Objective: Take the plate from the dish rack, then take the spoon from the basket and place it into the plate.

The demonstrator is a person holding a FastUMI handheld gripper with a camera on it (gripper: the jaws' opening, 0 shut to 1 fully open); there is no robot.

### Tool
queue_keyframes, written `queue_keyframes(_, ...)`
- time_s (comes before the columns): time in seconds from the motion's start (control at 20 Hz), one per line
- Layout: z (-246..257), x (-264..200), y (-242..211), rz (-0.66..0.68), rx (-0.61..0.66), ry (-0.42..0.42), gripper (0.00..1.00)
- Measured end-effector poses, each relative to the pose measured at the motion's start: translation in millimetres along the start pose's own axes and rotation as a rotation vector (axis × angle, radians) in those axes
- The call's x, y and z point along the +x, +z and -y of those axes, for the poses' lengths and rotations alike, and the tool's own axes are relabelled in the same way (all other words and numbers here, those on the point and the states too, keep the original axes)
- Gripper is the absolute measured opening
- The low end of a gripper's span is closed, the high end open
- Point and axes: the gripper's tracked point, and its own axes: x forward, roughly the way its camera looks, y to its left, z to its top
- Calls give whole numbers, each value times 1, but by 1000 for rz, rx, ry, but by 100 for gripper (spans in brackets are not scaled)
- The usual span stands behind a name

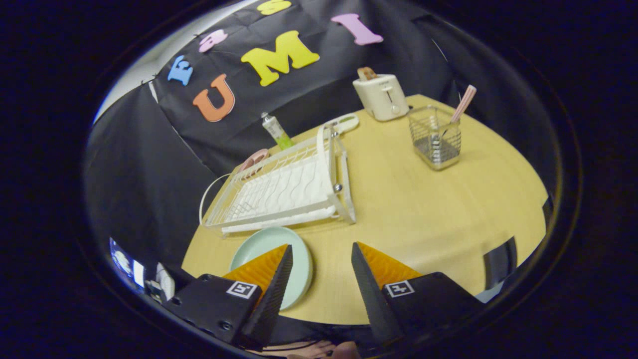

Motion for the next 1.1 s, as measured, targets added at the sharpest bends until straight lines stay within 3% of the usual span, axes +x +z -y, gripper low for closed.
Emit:
queue_keyframes(0.15, 54, -31, 34, 251, -108, -152, 80)
queue_keyframes(0.2, 68, -42, 43, 310, -131, -189, 86)
queue_keyframes(0.3, 84, -56, 59, 411, -136, -194, 94)
queue_keyframes(0.45, 114, -52, 85, 493, -158, -224, 94)
queue_keyframes(0.75, 173, -12, 126, 493, -183, -273, 94)
queue_keyframes(1.1, 206, 37, 160, 463, -145, -251, 89)
